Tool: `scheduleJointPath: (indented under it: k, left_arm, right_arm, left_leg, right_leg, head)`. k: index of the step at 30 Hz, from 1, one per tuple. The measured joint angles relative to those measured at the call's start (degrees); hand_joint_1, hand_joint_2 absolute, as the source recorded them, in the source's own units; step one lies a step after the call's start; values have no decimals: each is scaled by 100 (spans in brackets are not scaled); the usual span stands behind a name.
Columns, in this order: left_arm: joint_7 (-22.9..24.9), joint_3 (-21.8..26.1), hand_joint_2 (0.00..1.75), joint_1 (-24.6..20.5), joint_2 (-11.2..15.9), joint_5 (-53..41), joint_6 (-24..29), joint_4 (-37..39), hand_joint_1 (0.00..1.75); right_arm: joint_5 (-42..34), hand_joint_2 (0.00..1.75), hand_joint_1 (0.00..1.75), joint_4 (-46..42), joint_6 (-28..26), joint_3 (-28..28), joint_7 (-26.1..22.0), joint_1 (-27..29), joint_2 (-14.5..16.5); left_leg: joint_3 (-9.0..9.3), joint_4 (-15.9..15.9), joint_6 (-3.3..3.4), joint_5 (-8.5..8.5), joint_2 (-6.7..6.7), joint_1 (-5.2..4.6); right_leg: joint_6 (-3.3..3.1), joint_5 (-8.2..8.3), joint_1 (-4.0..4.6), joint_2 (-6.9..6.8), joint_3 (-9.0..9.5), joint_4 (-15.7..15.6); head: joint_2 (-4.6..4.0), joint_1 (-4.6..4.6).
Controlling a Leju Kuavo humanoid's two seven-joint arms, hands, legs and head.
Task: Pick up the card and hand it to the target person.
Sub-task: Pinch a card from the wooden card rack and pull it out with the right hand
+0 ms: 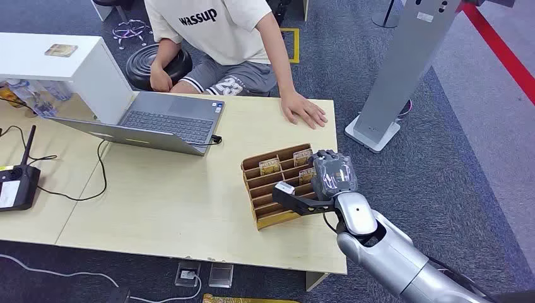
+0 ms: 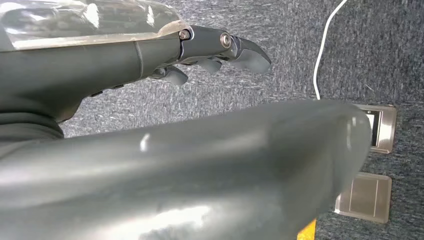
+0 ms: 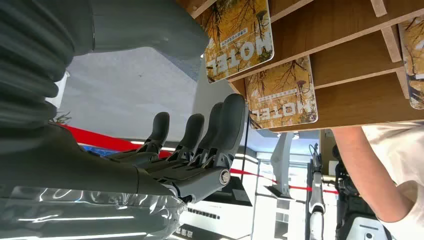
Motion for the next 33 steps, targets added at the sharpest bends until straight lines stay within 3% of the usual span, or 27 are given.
scheduleJointPath:
  k: [8, 16, 19, 26, 32, 33]
  left_arm:
    - [0, -32, 0, 0, 0, 0, 0, 0, 0]
    - [-1, -53, 0, 0, 0, 26, 0, 0, 0]
    - [-10, -54, 0, 0, 0, 51, 0, 0, 0]
    - [-15, -54, 0, 0, 2, 86, 1, 0, 0]
    - [-13, -56, 0, 0, 2, 128, 3, 0, 0]
    - [-13, -56, 0, 0, 2, 132, 5, 0, 0]
  right_arm:
    - [1, 175, 81, 2, 3, 4, -1, 5, 0]
    - [-20, 175, 46, 3, 84, 25, 4, 6, 0]
    - [-50, 175, 55, 3, 93, 36, 4, 6, 0]
    - [-89, 175, 53, 3, 122, 75, 4, 5, 0]
    - [-90, 175, 69, 5, 125, 105, -20, 4, 6]
    - [-90, 175, 83, 9, 125, 109, -25, 4, 9]
  left_leg:
    - [0, 0, 0, 0, 0, 0]
    - [0, 0, 0, 0, 0, 0]
    - [0, 0, 0, 0, 0, 0]
    - [-1, 0, 0, 0, 0, 0]
    - [-1, 0, 0, 0, 0, 0]
    - [-1, 0, 0, 0, 0, 0]
  right_leg:
    - [0, 0, 0, 0, 0, 0]
    - [0, 0, 0, 0, -1, 0]
    - [0, 0, 0, 0, -1, 0]
    - [0, 0, 0, 0, -1, 0]
    - [0, 0, 0, 0, -1, 0]
    - [0, 0, 0, 0, -1, 0]
  head:
    - [0, 0]
    - [0, 0]
    - [0, -1]
    - [0, 0]
    - [0, 0]
    - [0, 0]
